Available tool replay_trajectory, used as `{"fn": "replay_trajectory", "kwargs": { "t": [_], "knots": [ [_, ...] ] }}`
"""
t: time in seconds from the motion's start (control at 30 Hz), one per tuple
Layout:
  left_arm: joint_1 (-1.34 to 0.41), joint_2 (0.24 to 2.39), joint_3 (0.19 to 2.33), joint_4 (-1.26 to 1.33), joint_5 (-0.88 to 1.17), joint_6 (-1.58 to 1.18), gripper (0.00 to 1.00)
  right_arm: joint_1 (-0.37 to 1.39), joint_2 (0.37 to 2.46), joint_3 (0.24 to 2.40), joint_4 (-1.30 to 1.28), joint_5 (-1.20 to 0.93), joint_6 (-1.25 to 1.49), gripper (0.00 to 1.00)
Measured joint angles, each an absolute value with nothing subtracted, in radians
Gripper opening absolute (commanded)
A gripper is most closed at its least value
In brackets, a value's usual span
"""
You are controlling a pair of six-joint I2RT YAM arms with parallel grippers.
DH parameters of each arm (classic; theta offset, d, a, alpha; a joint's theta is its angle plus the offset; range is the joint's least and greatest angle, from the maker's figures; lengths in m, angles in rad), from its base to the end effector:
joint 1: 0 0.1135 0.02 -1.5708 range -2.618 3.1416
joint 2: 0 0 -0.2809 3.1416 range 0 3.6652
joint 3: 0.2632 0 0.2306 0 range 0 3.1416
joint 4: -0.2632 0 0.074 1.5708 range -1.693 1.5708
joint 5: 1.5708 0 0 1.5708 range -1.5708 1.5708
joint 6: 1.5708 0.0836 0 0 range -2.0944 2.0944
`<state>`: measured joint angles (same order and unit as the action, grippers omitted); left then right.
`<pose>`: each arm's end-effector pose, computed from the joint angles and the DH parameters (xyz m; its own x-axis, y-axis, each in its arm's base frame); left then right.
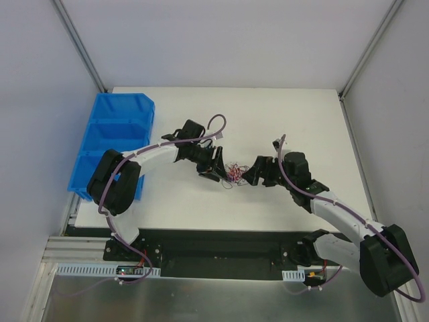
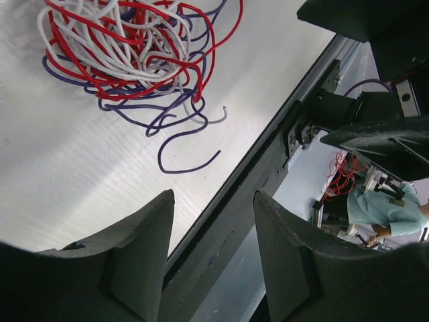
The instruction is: Untangle the cables
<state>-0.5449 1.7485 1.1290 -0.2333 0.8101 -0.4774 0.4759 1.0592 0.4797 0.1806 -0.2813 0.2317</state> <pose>0.2871 -0.2448 0.2104 -0.9235 0.1893 -0.3337 0.3834 0.4836 -0.7868 0.2061 0.1323 0.2268 -0.4893 -0.0040 -0.8721 -0.5704 0.7579 0.3166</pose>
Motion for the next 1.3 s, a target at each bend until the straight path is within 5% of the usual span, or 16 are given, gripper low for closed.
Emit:
{"fn": "replay_trajectory", "kwargs": {
  "t": [0.2, 0.3, 0.67, 0.9, 1.07, 1.3],
  "knots": [
    [-0.546, 1.771, 1.129, -0.233, 0.807, -0.492, 0.5, 0.476, 1.061, 0.457, 0.223, -0.309, 0.262, 0.99],
    [-0.551, 1.796, 1.141, -0.232, 0.804, -0.499, 0.32, 0.476, 1.064, 0.442, 0.239, -0.327, 0.285, 0.95],
    [-0.564, 1.878, 1.176, -0.231, 0.771, -0.51, 0.43, 0.49, 1.137, 0.443, 0.323, -0.377, 0.348, 0.92],
    [-0.566, 1.853, 1.165, -0.234, 0.665, -0.509, 0.3, 0.505, 1.147, 0.443, 0.352, -0.379, 0.367, 0.91],
    [-0.571, 1.802, 1.147, -0.234, 0.594, -0.508, 0.47, 0.512, 1.156, 0.432, 0.363, -0.379, 0.382, 0.91],
    [-0.577, 1.81, 1.146, -0.231, 0.598, -0.517, 0.35, 0.522, 1.157, 0.427, 0.366, -0.379, 0.389, 0.91]
  ]
}}
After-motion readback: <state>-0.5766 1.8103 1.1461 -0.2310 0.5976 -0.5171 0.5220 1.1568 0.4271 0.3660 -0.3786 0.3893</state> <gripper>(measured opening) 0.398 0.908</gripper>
